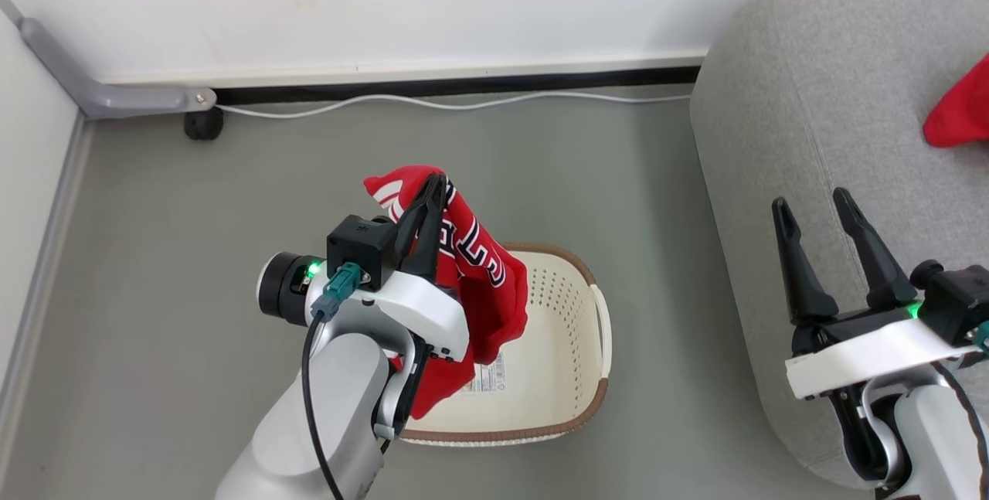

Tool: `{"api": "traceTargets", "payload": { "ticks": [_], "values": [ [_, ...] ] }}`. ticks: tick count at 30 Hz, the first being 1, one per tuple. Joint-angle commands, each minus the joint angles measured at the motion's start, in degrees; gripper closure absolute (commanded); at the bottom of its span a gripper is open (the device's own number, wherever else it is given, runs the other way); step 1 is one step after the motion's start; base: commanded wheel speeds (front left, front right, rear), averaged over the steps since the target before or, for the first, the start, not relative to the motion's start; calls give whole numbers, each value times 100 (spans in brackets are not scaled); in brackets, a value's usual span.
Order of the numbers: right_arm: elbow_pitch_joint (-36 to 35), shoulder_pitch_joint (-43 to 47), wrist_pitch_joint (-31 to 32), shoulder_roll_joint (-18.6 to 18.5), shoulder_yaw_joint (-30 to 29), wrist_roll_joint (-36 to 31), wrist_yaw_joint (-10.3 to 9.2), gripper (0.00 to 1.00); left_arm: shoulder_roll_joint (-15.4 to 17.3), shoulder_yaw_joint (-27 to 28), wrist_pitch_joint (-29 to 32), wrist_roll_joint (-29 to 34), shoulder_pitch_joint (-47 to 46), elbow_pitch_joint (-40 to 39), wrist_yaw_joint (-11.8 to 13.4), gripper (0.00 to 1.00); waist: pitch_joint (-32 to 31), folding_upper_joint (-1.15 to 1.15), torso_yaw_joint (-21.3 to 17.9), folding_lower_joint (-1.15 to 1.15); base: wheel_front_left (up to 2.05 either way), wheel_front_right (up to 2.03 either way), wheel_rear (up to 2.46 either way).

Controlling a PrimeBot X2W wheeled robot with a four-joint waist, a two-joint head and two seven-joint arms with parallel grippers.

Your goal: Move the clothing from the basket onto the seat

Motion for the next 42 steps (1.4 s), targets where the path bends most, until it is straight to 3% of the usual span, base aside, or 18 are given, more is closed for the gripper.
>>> {"api": "traceTargets", "payload": {
  "ticks": [1,11,29,37,42],
  "values": [
    [-86,63,-34,-8,71,-80,18,0,84,239,-60,133,-6,-303,-56,100,-122,0,61,0,0,0,0],
    [100,294,-34,139,36,-189,18,0,172,332,-60,369,85,-1061,-268,100,-461,0,144,0,0,0,0],
    [302,407,-34,273,35,-236,18,0,327,140,313,474,-341,-1964,-344,100,-563,0,150,0,0,0,0],
    [-102,155,-34,341,274,-35,18,0,358,151,330,419,-393,-1973,-337,100,-544,0,114,0,0,0,0],
    [-605,-157,-34,323,835,126,18,0,345,119,321,393,-448,-1933,-358,100,-498,0,116,0,0,0,0]
  ]
}}
